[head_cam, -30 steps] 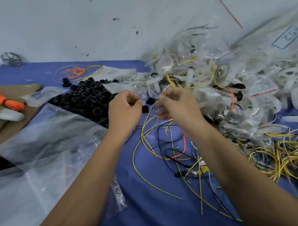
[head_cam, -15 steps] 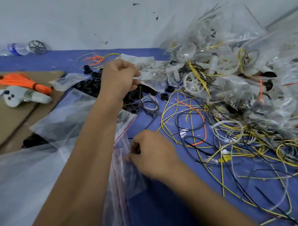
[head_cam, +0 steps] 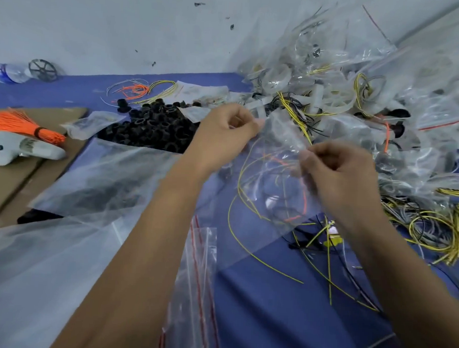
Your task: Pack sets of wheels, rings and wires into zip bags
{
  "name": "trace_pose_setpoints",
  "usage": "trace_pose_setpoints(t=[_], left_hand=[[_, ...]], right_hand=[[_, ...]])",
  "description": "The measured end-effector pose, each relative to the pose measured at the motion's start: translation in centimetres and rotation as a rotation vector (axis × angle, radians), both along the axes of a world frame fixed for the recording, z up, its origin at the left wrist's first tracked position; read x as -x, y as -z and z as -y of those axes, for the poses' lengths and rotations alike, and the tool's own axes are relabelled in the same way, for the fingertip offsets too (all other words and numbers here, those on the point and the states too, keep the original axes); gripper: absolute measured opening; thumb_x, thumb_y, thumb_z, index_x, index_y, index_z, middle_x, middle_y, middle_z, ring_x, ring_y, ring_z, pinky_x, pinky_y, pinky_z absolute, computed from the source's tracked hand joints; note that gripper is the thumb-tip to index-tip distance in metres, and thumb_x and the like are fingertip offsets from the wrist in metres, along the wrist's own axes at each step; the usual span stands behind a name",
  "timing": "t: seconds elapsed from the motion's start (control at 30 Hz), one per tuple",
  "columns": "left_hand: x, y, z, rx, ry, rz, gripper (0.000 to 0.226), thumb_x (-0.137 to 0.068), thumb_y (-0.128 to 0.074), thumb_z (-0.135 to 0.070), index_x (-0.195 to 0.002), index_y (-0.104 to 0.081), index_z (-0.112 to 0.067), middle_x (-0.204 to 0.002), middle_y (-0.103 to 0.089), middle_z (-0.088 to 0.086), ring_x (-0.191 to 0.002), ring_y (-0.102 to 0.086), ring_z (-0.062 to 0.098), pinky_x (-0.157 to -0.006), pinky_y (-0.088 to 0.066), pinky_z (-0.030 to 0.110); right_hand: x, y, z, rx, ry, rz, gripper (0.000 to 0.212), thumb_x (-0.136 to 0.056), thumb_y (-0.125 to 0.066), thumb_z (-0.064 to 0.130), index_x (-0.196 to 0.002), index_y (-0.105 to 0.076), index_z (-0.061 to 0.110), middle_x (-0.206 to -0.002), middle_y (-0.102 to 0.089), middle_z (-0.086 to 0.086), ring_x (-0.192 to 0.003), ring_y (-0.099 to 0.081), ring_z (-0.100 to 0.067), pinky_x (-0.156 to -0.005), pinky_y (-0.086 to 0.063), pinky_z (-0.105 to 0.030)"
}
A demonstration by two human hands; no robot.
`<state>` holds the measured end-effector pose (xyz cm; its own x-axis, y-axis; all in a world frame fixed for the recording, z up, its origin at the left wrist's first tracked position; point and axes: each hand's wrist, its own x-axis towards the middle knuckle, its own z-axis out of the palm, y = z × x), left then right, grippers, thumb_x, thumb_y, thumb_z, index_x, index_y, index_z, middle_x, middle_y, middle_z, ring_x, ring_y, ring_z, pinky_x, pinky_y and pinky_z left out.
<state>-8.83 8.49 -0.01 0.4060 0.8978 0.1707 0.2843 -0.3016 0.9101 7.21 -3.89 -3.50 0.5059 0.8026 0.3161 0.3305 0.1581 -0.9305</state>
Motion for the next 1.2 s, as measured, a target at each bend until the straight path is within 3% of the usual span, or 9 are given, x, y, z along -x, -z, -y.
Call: trace_pose_setpoints(t=[0.07,0.13,0.23,0.33,0.5,0.7,0.8,1.0,1.2], left_hand=[[-0.5,0.6,0.1,-0.026,0.044,-0.106,0.03,-0.094,-0.068,-0.044,-0.117,-0.063,-0.024,-0.104,-0.069,-0.006,-0.094,-0.065,0.01,-0.078,-0.054,0.03],[-0.6,1.0,0.2,-0.035,0.1,-0.154,0.037,-0.094,-0.071,-0.041,-0.126,-0.058,-0.026,-0.103,-0.07,-0.002,-0.087,-0.062,0.006,-0.074,-0.049,0.028],[-0.2,0.8,0.3,-0.077,0.149,-0.124,0.022,-0.093,-0.075,-0.021,-0.113,-0.068,-0.015,-0.081,-0.076,0.002,-0.063,-0.062,0.006,-0.061,-0.047,0.02],[0.3,-0.2,0.3,-0.04,0.182,0.123,0.005,-0.092,-0.074,-0.009,-0.097,-0.072,-0.008,-0.07,-0.074,0.007,-0.058,-0.063,0.019,-0.057,-0.052,0.027],[1.4,-2.1,0.1,0.014,0.307,0.349,0.005,-0.088,-0.077,-0.022,-0.087,-0.074,-0.018,-0.066,-0.07,0.001,-0.037,-0.046,0.007,-0.037,-0.037,0.018],[2.7,-0.7,-2.1,-0.313,-0.005,-0.258,0.012,-0.088,-0.079,-0.015,-0.082,-0.069,-0.018,-0.069,-0.071,-0.005,-0.058,-0.061,0.01,-0.057,-0.051,0.025],[0.8,0.0,-1.3,-0.436,-0.183,-0.269,0.013,-0.088,-0.077,-0.021,-0.08,-0.068,-0.017,-0.071,-0.064,-0.007,-0.064,-0.056,0.012,-0.068,-0.049,0.03],[-4.7,2.1,3.3,0.17,0.09,-0.166,0.044,-0.094,-0.068,-0.048,-0.076,-0.07,-0.008,-0.057,-0.067,0.001,-0.046,-0.065,0.016,-0.046,-0.054,0.027],[-4.8,3.0,3.1,0.273,0.077,-0.209,0.027,-0.098,-0.06,-0.013,-0.076,-0.066,0.001,-0.061,-0.071,0.014,-0.05,-0.07,0.021,-0.049,-0.057,0.029]], right_hand=[[-1.1,-0.1,0.5,-0.118,-0.001,-0.125,0.025,-0.096,-0.069,0.012,-0.072,-0.069,0.02,-0.059,-0.065,0.003,-0.044,-0.051,-0.008,-0.043,-0.041,-0.018],[-2.0,0.0,1.0,-0.175,0.006,-0.169,0.019,-0.093,-0.073,0.014,-0.076,-0.073,0.019,-0.061,-0.064,0.003,-0.048,-0.053,-0.008,-0.047,-0.044,-0.019],[-3.3,0.1,1.3,-0.193,0.062,-0.175,0.006,-0.087,-0.08,0.018,-0.081,-0.078,0.02,-0.067,-0.067,0.003,-0.057,-0.055,-0.011,-0.055,-0.046,-0.024],[-4.3,-0.1,1.6,-0.247,0.108,-0.125,0.008,-0.08,-0.086,0.021,-0.081,-0.079,0.023,-0.071,-0.068,0.0,-0.065,-0.057,-0.015,-0.063,-0.049,-0.033],[-4.6,-0.1,1.6,-0.312,0.159,-0.024,0.01,-0.081,-0.086,0.028,-0.08,-0.078,0.023,-0.064,-0.064,-0.002,-0.057,-0.053,-0.012,-0.053,-0.044,-0.028],[-3.2,1.9,0.7,-0.109,0.161,0.199,0.012,-0.093,-0.071,0.015,-0.082,-0.066,0.018,-0.063,-0.066,0.006,-0.056,-0.06,-0.011,-0.058,-0.048,-0.028],[-2.3,2.6,0.6,0.014,0.245,0.429,0.014,-0.098,-0.065,0.021,-0.085,-0.062,0.017,-0.065,-0.066,0.004,-0.061,-0.062,-0.015,-0.064,-0.046,-0.026],[-1.1,3.0,0.5,0.075,0.164,0.647,0.017,-0.099,-0.064,0.026,-0.086,-0.056,0.016,-0.068,-0.062,0.0,-0.064,-0.057,-0.029,-0.06,-0.047,-0.043],[-0.6,3.6,0.4,0.054,0.009,0.545,0.017,-0.082,-0.081,0.01,-0.087,-0.066,0.015,-0.075,-0.067,0.005,-0.067,-0.061,-0.013,-0.066,-0.054,-0.038]])
